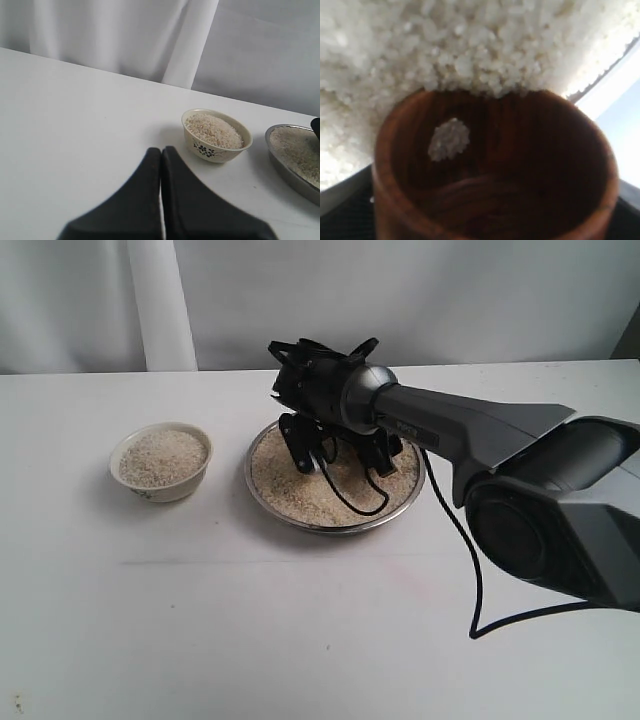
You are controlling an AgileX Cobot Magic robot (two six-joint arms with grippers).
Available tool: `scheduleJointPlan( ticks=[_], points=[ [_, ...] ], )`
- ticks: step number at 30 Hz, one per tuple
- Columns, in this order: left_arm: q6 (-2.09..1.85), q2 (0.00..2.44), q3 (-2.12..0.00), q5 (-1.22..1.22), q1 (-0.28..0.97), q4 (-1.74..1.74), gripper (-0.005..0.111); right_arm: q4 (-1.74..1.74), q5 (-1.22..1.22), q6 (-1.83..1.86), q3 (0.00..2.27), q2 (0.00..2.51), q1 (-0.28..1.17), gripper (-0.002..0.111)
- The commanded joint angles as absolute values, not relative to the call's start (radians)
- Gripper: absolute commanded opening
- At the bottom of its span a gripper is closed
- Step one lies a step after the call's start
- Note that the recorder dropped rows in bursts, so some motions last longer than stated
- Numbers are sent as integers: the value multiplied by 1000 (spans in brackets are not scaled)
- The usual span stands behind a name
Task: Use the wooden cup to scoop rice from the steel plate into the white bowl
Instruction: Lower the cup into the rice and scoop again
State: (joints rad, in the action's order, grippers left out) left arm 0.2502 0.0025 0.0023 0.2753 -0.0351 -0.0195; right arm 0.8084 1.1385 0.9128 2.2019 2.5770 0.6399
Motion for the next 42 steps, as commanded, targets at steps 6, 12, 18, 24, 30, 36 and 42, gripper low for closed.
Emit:
scheduleJointPlan(
  ticks=[6,12,18,24,30,36,42],
  points=[
    [254,0,0,266,-30,-18,0,723,1125,906,2200,2599,647,0],
    [254,0,0,266,-30,-18,0,663,1125,906,2200,2639,674,0],
    [254,0,0,266,-30,-18,0,572,1116,859,2200,2637,676,0],
    [254,0,0,266,-30,-18,0,482,1098,829,2200,2631,676,0],
    [254,0,0,266,-30,-18,0,393,1084,832,2200,2631,676,0],
    [254,0,0,266,-30,-18,0,375,1082,830,2200,2631,676,0],
    [254,0,0,266,-30,-18,0,354,1083,777,2200,2631,663,0]
  ],
)
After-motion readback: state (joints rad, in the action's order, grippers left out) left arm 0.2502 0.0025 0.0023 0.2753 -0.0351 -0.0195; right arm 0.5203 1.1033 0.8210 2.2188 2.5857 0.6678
